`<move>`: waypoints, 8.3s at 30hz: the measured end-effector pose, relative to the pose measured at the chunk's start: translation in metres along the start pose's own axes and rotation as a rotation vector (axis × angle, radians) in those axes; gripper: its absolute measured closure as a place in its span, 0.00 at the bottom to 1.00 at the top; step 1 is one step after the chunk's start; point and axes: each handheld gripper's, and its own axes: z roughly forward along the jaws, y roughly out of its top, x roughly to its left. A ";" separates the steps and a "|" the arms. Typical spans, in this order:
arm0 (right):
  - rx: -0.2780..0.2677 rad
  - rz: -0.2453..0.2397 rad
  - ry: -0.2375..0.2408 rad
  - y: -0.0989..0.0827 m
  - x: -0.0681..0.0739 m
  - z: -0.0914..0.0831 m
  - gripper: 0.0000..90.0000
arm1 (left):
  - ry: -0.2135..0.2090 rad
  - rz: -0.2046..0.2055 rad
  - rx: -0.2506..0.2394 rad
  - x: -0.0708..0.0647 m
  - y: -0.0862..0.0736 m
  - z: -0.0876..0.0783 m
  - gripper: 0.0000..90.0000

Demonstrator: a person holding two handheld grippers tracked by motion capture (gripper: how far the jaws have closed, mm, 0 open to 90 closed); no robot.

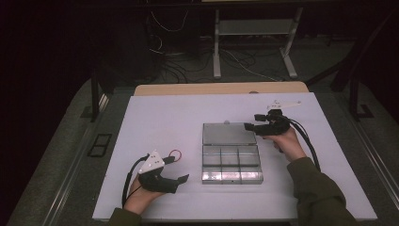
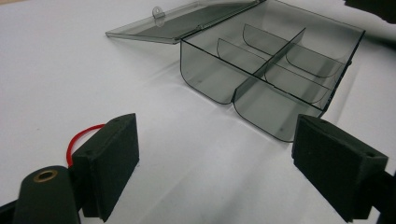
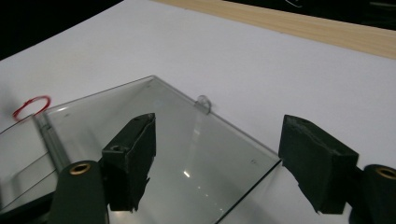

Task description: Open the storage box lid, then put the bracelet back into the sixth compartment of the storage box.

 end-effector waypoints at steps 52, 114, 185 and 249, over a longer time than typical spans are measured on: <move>-0.015 -0.026 -0.047 -0.096 0.064 -0.098 0.21 | 0.007 -0.006 -0.024 -0.003 0.004 -0.004 0.15; 0.023 -0.073 -0.060 -0.117 0.077 -0.107 0.16 | 0.134 -0.040 0.004 0.063 0.050 0.024 0.01; 0.027 -0.094 -0.063 -0.116 0.078 -0.107 0.16 | 0.111 -0.039 0.281 0.082 0.023 0.037 0.98; 0.028 -0.091 -0.062 -0.116 0.077 -0.107 0.16 | -0.061 0.032 0.108 0.020 0.068 0.029 0.98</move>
